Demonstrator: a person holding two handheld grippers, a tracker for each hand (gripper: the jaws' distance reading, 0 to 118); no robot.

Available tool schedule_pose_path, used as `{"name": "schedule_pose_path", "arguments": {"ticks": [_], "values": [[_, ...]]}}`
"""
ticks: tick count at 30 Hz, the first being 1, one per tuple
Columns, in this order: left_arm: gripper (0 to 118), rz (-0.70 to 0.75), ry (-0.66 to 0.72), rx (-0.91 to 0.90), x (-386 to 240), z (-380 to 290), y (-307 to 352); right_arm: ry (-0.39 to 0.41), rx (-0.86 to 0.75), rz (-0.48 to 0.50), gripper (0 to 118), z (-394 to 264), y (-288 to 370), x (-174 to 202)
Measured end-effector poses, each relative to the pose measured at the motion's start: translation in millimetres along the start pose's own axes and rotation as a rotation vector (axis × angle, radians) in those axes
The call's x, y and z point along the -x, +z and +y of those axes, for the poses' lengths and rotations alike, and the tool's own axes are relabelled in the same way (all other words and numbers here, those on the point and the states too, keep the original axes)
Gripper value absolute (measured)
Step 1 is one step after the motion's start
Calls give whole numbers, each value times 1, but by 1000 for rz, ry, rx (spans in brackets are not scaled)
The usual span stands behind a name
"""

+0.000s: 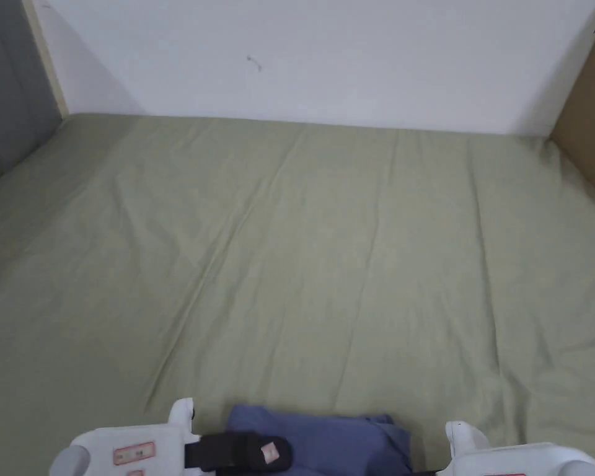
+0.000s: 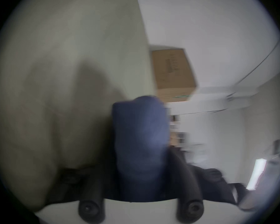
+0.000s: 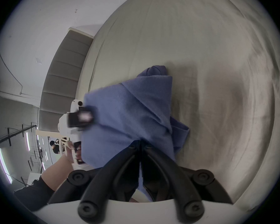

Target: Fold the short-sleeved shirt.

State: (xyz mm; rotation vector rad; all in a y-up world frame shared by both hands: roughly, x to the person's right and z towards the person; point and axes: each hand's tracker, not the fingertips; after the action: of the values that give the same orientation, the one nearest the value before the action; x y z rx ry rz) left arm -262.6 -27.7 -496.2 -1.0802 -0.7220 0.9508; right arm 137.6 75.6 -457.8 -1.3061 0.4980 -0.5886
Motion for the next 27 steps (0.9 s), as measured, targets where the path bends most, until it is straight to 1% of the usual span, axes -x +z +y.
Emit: {"name": "schedule_pose_path", "arguments": {"ticks": [1, 2, 4, 5, 6, 10, 11, 12, 15, 17, 19, 20, 22, 23, 25, 27], "values": [[18, 25, -23, 6, 3, -3, 0, -8, -5, 14, 3, -1, 0, -1], [17, -120, -7, -22, -9, -5, 4, -11, -5, 8, 3, -2, -1, -2], [17, -74, 16, 6, -13, -4, 4, -17, -12, 16, 3, -2, 0, -2], [17, -78, 31, 0, -18, -5, 6, -7, -20, 8, 3, -4, 2, 2], [17, -51, 20, 0, -24, -2, 12, 18, -33, -5, 3, -5, 5, 7], [17, -21, -42, -5, -58, 3, 50, 151, -92, -64, 3, -14, 29, 30], [17, 23, -73, -3, -66, 8, 67, 171, -113, -75, 3, -17, 38, 36], [17, 64, -124, 5, -73, 14, 86, 175, -134, -73, 3, -21, 47, 40], [17, 263, -252, 22, -92, 40, 152, 142, -192, -57, 3, -31, 73, 50], [17, 385, -283, 24, -101, 59, 193, 132, -206, -31, 3, -37, 88, 54], [17, 483, -332, 32, -117, 74, 227, 134, -217, -40, 3, -42, 98, 61], [17, 550, -369, 41, -119, 83, 245, 140, -223, -61, 3, -43, 102, 64], [17, 678, -374, 60, -114, 101, 272, 159, -242, -114, 3, -45, 106, 67], [17, 772, -353, 66, -109, 108, 284, 168, -247, -136, 3, -47, 107, 73], [17, 943, -311, 56, -98, 118, 301, 169, -252, -147, 3, -48, 107, 73], [17, 1132, -311, 57, -85, 125, 308, 152, -252, -154, 3, -47, 106, 72]]}}
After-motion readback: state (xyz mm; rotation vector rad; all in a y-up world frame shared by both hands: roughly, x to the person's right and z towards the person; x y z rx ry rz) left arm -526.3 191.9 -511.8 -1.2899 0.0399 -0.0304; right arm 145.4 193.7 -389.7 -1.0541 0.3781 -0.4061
